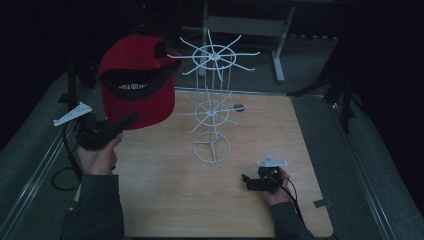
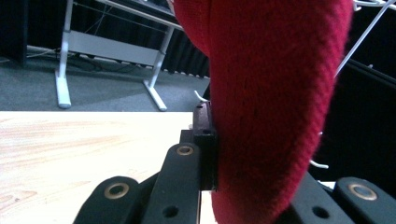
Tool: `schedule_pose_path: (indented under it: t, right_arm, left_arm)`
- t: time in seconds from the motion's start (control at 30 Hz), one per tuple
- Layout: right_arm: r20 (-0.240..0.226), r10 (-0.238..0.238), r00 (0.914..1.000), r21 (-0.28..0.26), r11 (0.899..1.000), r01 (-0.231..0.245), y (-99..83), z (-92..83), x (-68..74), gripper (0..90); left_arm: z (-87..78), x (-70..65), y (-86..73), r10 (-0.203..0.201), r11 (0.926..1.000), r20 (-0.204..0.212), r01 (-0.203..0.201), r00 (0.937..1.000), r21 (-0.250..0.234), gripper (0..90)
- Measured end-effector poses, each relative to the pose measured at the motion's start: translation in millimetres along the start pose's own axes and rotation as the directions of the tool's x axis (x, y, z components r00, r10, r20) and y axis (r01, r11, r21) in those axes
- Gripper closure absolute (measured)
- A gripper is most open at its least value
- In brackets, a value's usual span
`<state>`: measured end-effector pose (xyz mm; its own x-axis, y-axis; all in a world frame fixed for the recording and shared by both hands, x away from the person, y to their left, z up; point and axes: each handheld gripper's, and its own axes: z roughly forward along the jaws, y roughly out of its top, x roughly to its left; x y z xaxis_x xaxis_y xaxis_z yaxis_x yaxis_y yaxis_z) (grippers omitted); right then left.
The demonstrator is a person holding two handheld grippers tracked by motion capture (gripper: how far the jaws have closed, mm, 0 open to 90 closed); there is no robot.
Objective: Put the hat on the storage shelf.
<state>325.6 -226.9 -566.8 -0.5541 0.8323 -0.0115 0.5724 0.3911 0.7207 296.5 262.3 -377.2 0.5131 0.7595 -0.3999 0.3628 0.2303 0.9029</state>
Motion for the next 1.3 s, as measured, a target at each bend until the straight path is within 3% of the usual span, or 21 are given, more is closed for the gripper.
schedule_pose_path:
  t: [0.53,0.77,0.97,1.3]
  right_arm:
    - [0.0,0.0,1.0,0.0,1.0,0.0,0.0,0.0,0.0,13.7]
    - [-0.001,0.002,1.0,0.001,1.0,-0.002,0.0,-0.1,0.1,13.7]
    - [-0.001,0.001,1.0,0.002,1.0,-0.001,0.0,-0.1,0.1,13.7]
    - [-0.001,0.001,1.0,0.002,1.0,-0.001,-0.1,-0.1,0.1,13.7]
  left_arm:
    - [-5.3,-12.3,9.3,0.025,0.9992,0.004,-0.025,0.9997,-0.029,85.2]
    - [-9.0,-12.1,12.5,0.014,0.9983,-0.004,-0.015,0.9999,-0.056,85.1]
    - [-12.4,-15.3,13.0,0.025,0.9967,0.014,-0.024,0.9996,-0.077,85.1]
    - [-12.4,-22.7,9.7,0.04,0.9967,0.033,-0.038,0.9987,-0.072,85.1]
